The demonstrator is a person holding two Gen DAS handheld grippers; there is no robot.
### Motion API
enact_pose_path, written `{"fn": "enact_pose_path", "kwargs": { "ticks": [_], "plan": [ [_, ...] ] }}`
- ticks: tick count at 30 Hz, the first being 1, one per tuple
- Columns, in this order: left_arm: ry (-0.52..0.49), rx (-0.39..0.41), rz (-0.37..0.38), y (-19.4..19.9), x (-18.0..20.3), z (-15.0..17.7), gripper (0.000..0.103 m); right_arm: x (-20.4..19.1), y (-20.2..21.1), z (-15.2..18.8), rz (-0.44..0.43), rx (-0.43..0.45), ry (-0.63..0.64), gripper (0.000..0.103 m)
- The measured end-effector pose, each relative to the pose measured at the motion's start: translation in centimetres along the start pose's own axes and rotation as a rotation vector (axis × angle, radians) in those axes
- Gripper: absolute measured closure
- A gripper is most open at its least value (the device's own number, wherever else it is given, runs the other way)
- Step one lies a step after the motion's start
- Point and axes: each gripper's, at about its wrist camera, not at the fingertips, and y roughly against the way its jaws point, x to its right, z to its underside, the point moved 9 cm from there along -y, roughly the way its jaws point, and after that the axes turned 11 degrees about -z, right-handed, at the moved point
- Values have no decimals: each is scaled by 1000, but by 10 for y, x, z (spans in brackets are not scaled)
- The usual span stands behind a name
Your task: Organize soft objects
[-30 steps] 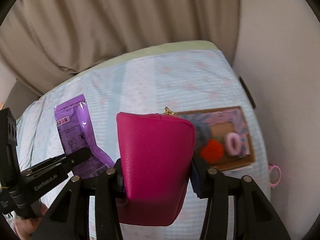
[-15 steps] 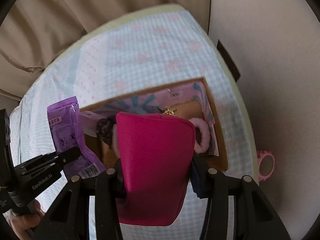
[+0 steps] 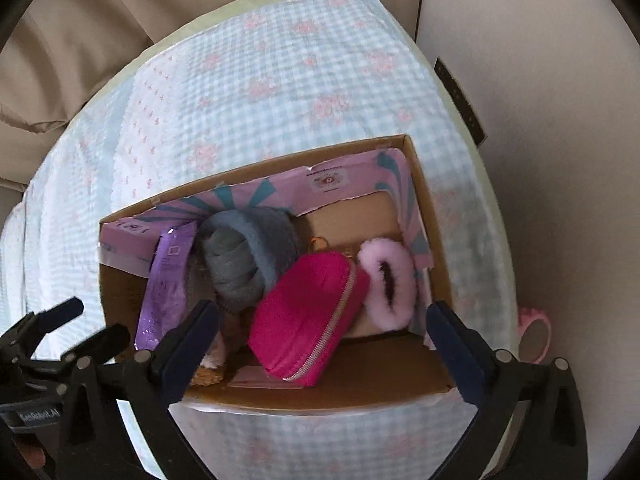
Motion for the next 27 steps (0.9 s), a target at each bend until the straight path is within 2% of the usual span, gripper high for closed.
{"fn": "enact_pose_path", "kwargs": {
  "ticks": [6,13,20,27],
  "plan": [
    [6,-2,4,2,-3,12,0,-2,3,1,-4,4,-12,0],
    [19,45,20,29,-9,14,0,-18,28,8,8,33,3,0],
    [61,174,27,88,-33,18,0,-52,78,16,20,97,57,0],
    [106,303,39,162,-84,38,0,-120,145,32,-5,213,139,0]
  ]
}}
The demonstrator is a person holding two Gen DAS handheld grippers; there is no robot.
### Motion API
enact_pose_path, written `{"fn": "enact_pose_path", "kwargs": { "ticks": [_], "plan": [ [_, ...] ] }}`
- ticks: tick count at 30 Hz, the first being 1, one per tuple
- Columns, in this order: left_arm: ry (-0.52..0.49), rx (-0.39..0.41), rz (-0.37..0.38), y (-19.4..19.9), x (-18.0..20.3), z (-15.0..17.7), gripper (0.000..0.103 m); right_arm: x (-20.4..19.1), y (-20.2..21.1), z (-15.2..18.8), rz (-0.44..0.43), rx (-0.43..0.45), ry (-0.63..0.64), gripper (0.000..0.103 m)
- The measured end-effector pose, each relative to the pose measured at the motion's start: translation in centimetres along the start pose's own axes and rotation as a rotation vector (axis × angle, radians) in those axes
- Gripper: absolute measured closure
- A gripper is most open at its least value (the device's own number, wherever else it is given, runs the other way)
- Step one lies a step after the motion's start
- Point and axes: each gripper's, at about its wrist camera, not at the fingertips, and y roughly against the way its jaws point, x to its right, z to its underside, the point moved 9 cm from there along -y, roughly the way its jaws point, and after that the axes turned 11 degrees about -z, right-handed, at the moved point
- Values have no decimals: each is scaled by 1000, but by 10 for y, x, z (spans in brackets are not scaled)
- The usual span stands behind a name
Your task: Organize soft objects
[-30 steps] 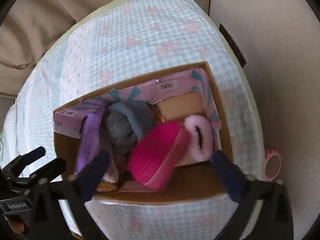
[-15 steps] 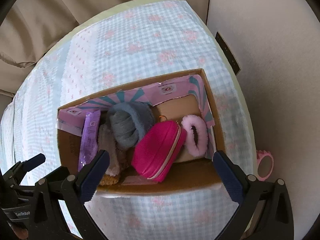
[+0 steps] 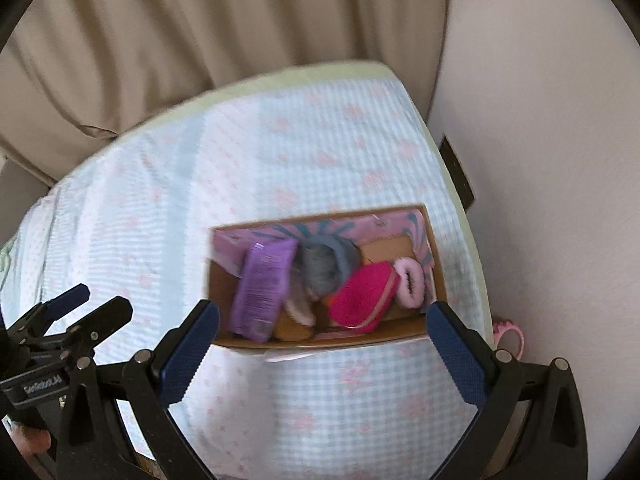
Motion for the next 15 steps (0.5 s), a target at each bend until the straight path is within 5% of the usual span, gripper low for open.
{"fn": "enact_pose_path", "kwargs": {
  "ticks": [7,15],
  "plan": [
    [76,146,-9,89,-74,1,0,-81,61,0,-7,124,88,0],
    [93,360,-106,188,-155,7,0,-164,109,11,-33,236,153,0]
  ]
}}
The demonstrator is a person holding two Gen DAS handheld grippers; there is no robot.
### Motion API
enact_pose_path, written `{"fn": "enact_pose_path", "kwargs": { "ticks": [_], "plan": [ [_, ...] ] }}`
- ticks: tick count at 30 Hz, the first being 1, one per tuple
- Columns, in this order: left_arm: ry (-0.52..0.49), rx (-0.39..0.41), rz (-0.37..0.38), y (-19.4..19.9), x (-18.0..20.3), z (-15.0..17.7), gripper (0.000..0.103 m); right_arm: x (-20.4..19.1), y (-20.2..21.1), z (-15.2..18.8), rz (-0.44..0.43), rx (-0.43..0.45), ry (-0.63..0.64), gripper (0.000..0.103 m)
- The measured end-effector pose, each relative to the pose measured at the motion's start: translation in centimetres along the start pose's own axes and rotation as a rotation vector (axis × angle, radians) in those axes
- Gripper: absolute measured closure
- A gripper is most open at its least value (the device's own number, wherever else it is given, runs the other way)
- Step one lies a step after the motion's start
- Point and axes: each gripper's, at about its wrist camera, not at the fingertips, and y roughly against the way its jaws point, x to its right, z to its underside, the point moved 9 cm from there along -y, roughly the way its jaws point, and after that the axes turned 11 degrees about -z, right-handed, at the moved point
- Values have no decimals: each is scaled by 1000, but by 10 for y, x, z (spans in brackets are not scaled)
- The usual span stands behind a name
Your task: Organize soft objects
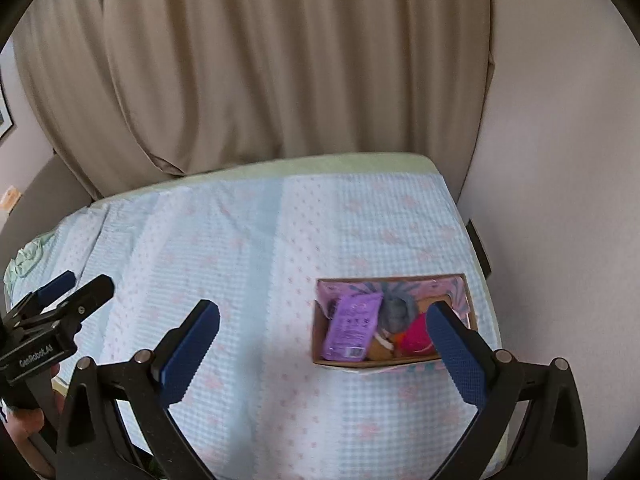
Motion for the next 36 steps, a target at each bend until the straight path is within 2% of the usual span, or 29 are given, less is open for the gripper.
{"fn": "enact_pose_path", "kwargs": {
  "ticks": [6,13,23,36],
  "plan": [
    [19,90,-43,44,-47,-2,0,-39,25,-3,23,82,59,0],
    [27,162,-65,77,-73,6,0,-66,37,11,15,152,85,0],
    [14,202,-58,92,-70,4,0,-70,49,9,46,186,98,0],
    [2,203,-72,90,-64,5,0,-70,45,8,32,190,94,0]
  ]
}}
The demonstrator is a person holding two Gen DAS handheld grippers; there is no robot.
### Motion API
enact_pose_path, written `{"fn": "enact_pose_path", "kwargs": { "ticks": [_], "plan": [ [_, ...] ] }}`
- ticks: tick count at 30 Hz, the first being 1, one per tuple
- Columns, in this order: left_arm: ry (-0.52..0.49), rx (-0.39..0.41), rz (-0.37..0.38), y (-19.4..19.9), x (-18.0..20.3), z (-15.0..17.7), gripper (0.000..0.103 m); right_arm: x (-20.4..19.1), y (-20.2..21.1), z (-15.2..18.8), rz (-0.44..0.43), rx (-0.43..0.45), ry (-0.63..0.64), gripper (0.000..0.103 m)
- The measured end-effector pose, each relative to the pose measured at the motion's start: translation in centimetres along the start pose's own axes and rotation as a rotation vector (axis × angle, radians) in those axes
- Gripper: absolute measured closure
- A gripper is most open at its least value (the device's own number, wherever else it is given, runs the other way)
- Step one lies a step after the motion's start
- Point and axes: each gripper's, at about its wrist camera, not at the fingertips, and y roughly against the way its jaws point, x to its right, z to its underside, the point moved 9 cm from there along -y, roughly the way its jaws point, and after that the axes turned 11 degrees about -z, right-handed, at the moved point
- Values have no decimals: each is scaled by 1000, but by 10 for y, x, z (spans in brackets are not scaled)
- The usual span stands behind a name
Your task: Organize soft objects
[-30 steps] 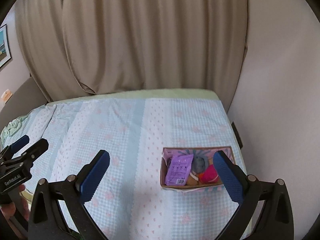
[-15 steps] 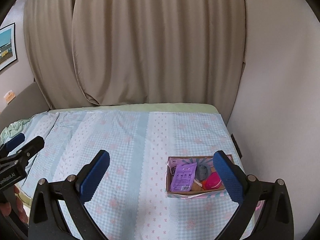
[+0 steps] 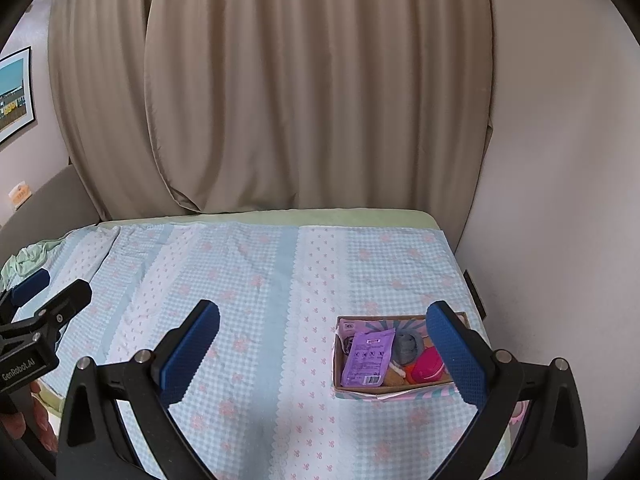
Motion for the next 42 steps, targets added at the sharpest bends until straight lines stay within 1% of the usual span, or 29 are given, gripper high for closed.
{"fn": "enact_pose_path", "kwargs": {
  "ticks": [8,20,29,40,42],
  "plan": [
    [-5,-4,-6,-2,2,2,0,3,0,0,-3,-2,-2,0],
    [-13,-1,-10,-4,3,5,0,7,5,0,23,7,-8,0],
    [-13,0,-6,-4,2,6,0,6,5,-1,26,9,-8,0],
    [-9,4,-25,-6,2,5,0,6,2,-3,26,3,-3,0],
    [-14,8,-37,-6,3,5,0,6,2,-3,26,3,-4,0]
  ]
}}
